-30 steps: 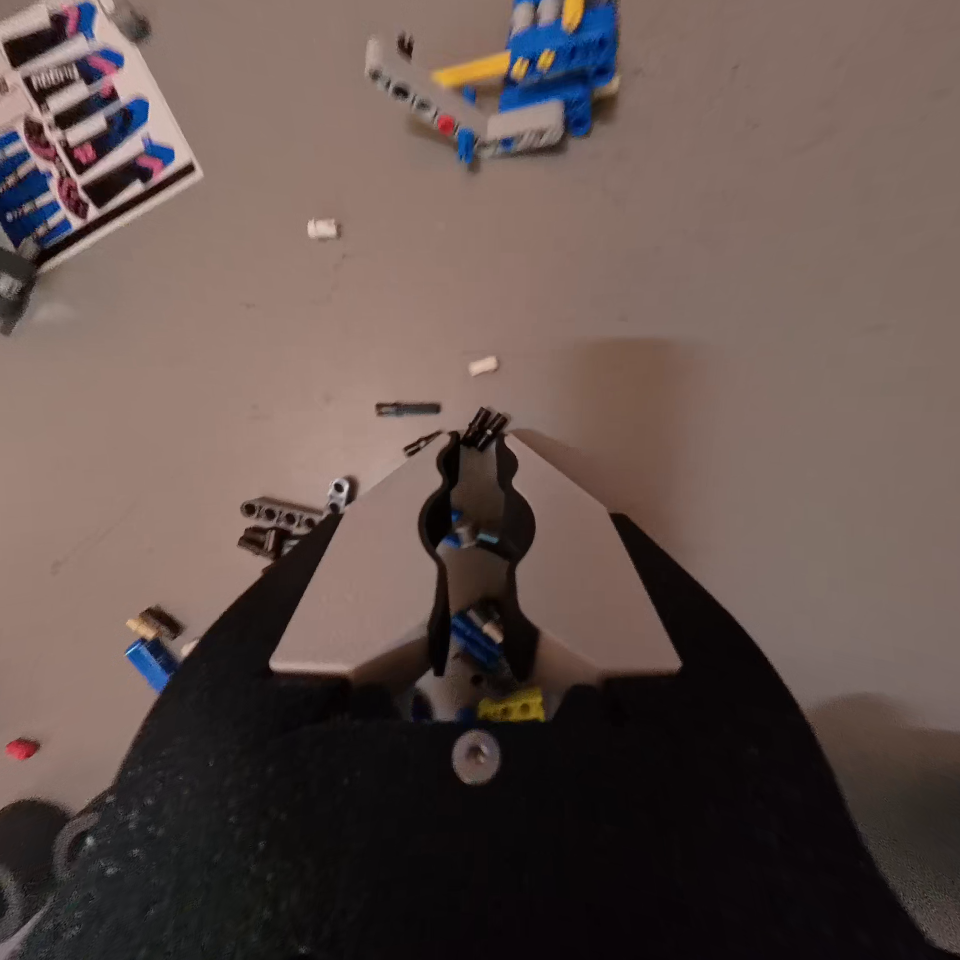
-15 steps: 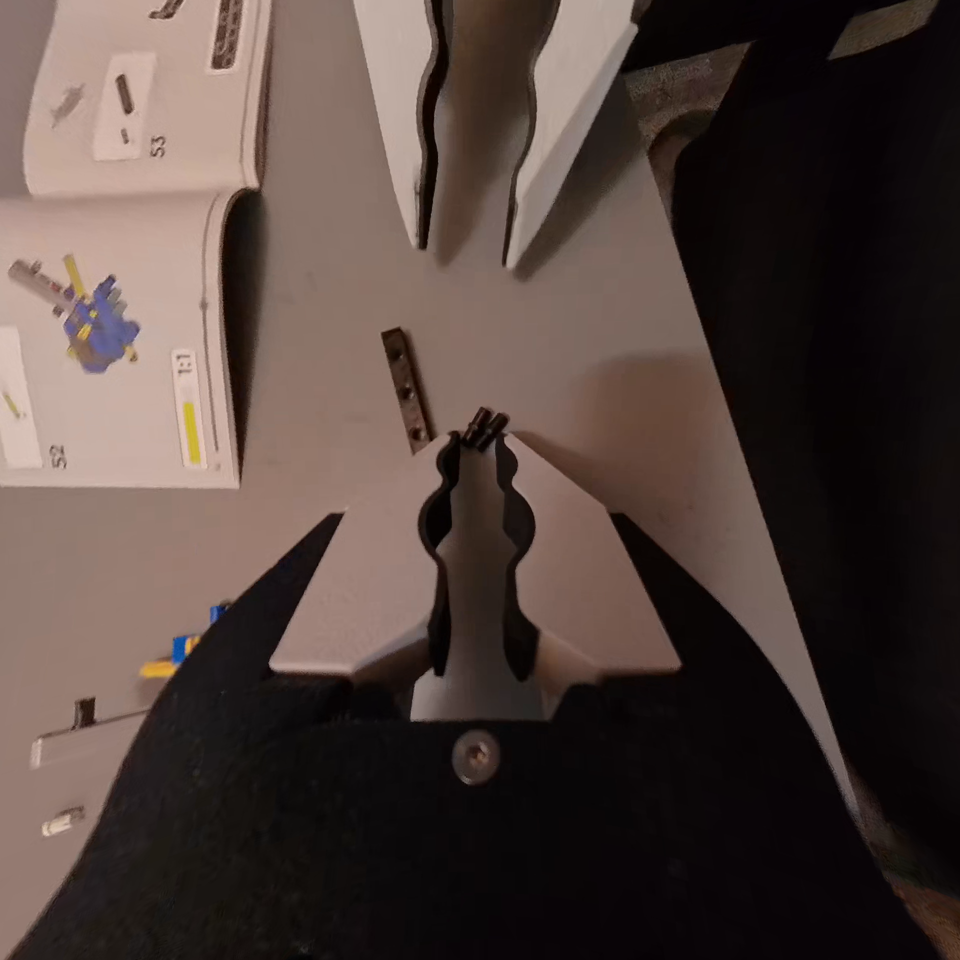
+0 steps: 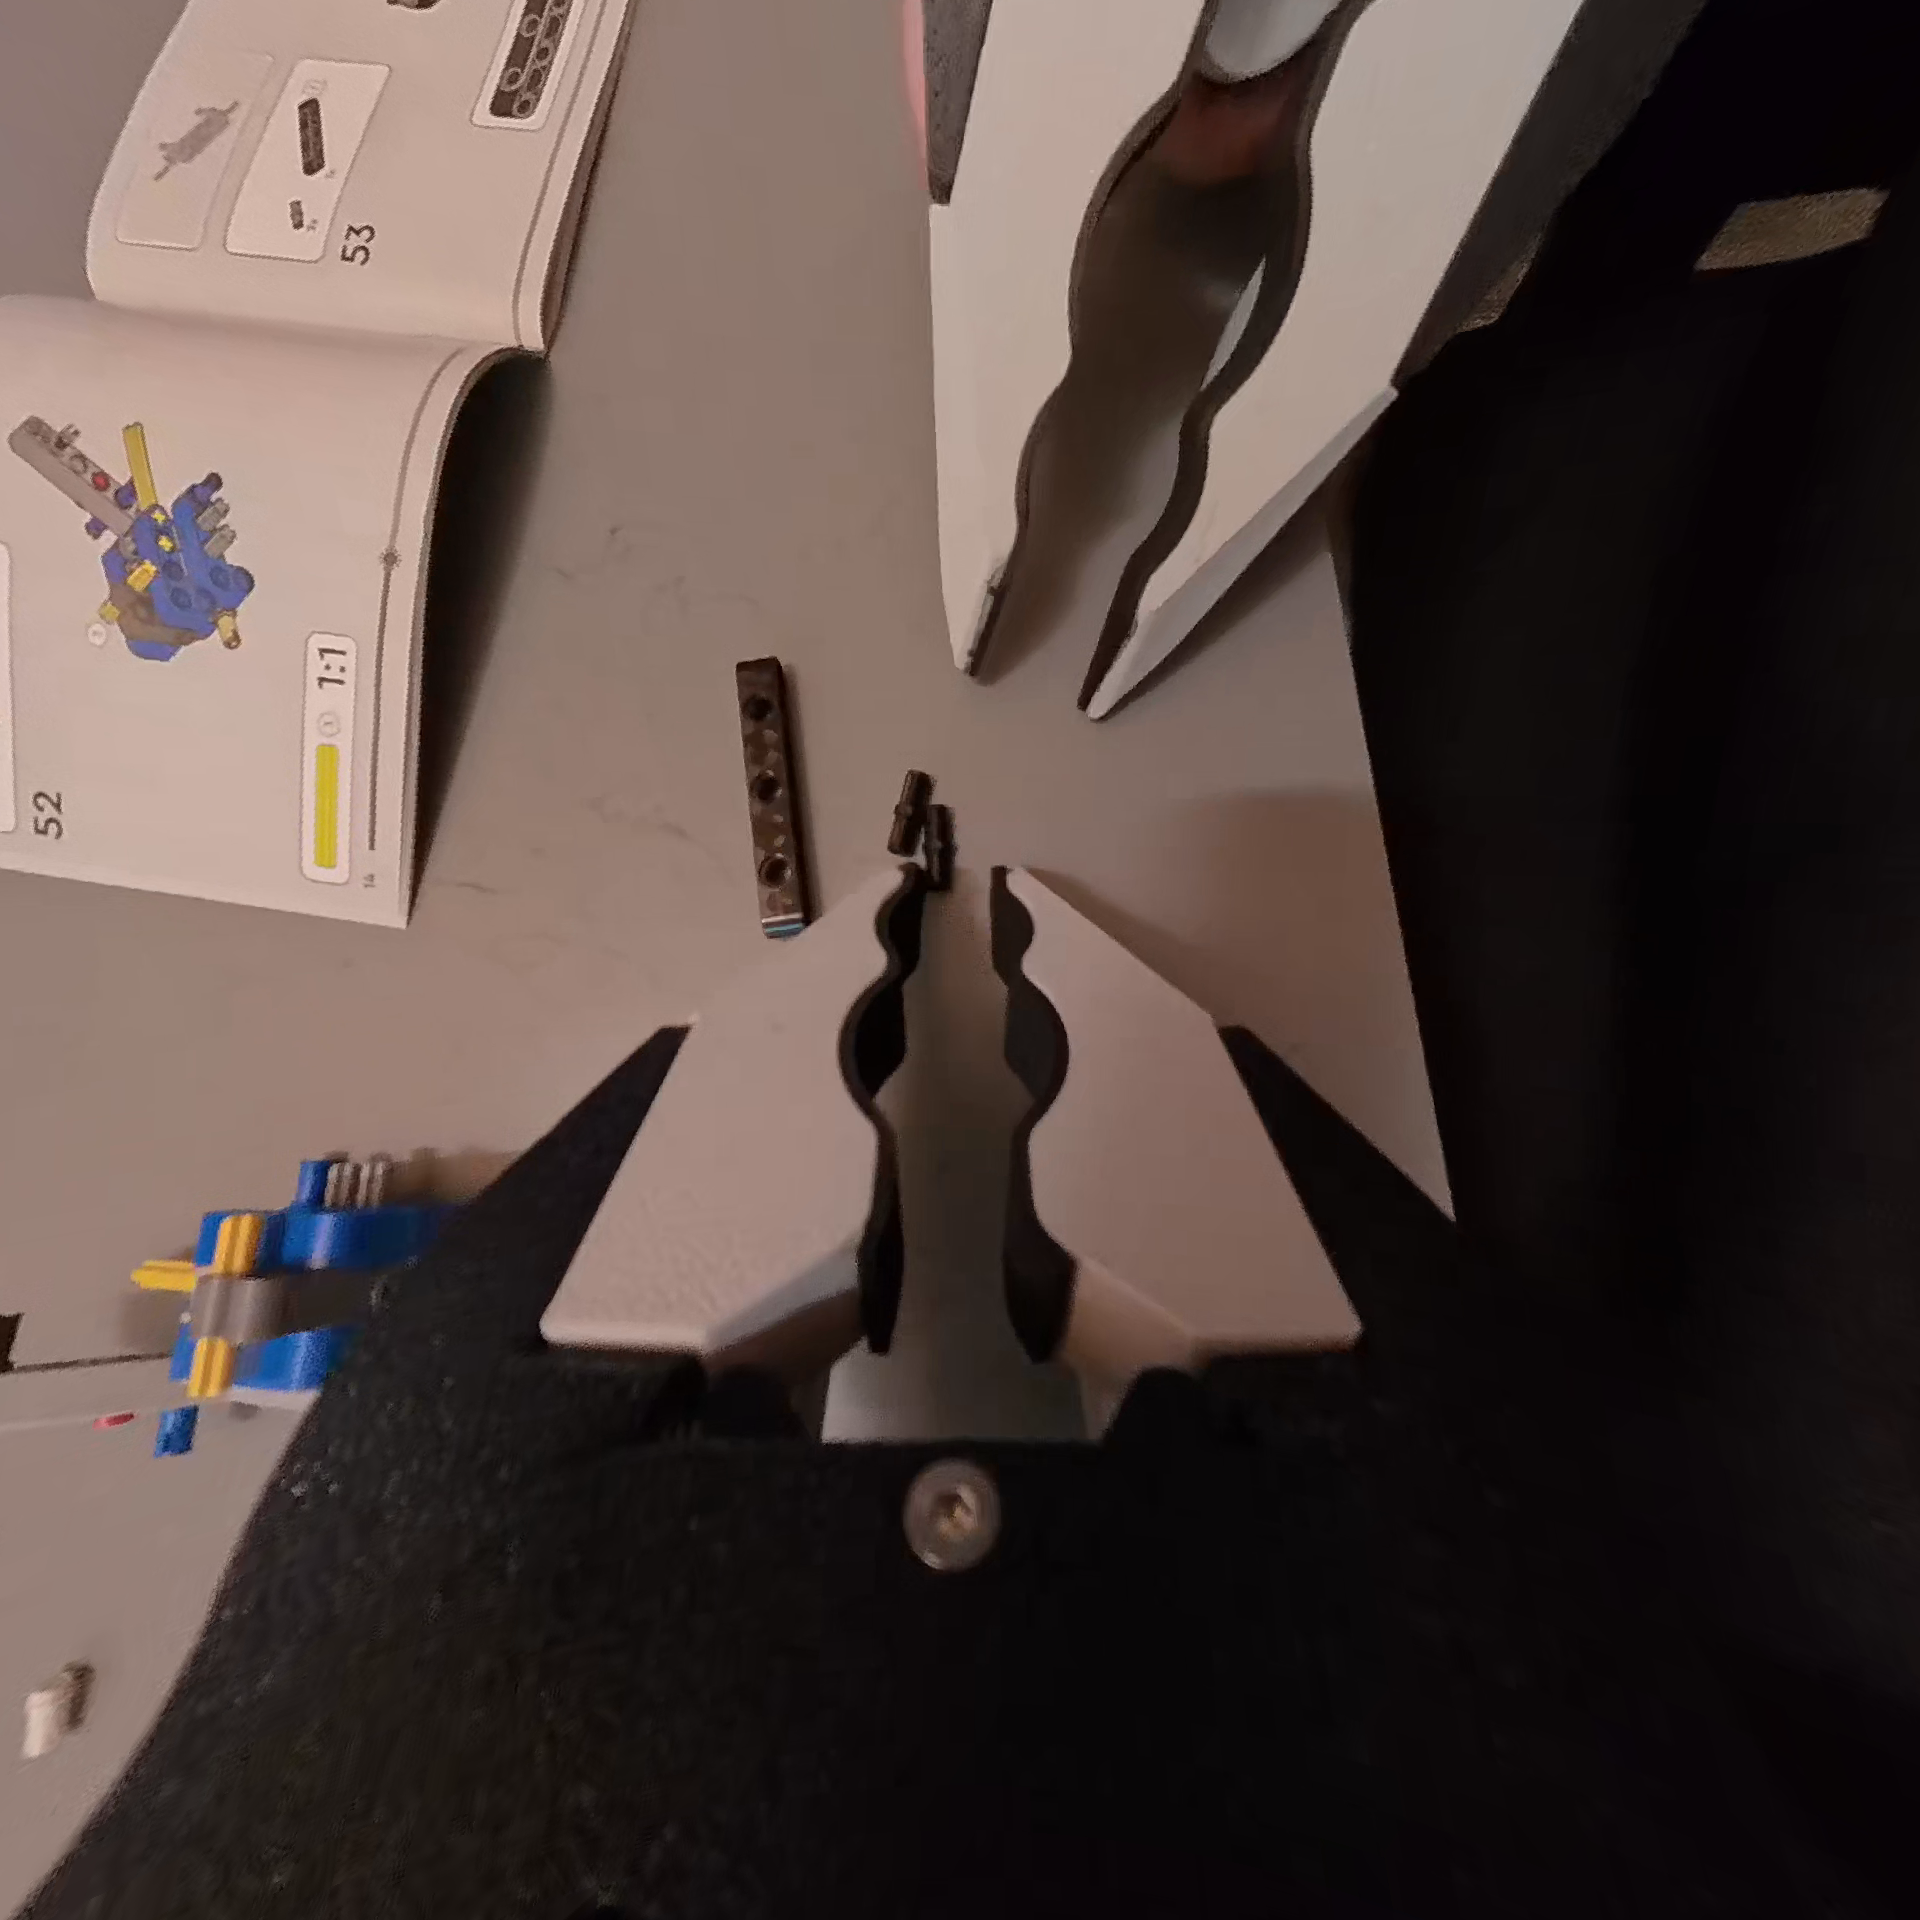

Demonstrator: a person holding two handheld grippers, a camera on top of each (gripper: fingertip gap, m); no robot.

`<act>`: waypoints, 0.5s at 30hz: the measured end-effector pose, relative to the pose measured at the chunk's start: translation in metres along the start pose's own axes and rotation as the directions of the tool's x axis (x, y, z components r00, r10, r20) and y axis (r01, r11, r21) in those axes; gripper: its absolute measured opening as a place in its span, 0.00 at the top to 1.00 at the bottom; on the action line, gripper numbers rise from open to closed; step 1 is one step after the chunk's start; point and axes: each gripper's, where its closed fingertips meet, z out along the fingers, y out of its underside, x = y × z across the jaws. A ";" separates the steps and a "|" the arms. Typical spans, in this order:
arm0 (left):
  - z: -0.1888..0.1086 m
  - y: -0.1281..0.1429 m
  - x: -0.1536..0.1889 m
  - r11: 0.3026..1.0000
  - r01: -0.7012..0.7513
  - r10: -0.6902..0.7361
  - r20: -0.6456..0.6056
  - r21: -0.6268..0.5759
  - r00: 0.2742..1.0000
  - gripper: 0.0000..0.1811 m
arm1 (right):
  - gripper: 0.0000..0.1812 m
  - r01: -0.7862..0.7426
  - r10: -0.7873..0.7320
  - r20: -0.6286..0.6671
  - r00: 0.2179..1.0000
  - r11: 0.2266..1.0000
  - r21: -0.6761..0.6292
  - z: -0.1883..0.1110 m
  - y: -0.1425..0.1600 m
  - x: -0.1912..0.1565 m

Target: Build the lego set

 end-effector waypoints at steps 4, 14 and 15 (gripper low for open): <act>0.000 0.000 0.000 1.000 0.019 -0.019 0.019 0.001 1.000 1.00 | 0.89 -0.001 0.001 -0.041 0.999 1.000 0.010 -0.003 0.001 0.006; 0.002 -0.030 -0.013 0.968 0.200 -0.215 0.088 0.153 0.973 1.00 | 0.90 0.315 -0.259 -0.350 0.900 0.942 0.115 -0.018 -0.020 0.030; 0.003 -0.035 -0.013 0.962 0.214 -0.230 0.084 0.168 0.969 1.00 | 0.90 0.360 -0.303 -0.370 0.878 0.928 0.095 -0.017 -0.020 0.030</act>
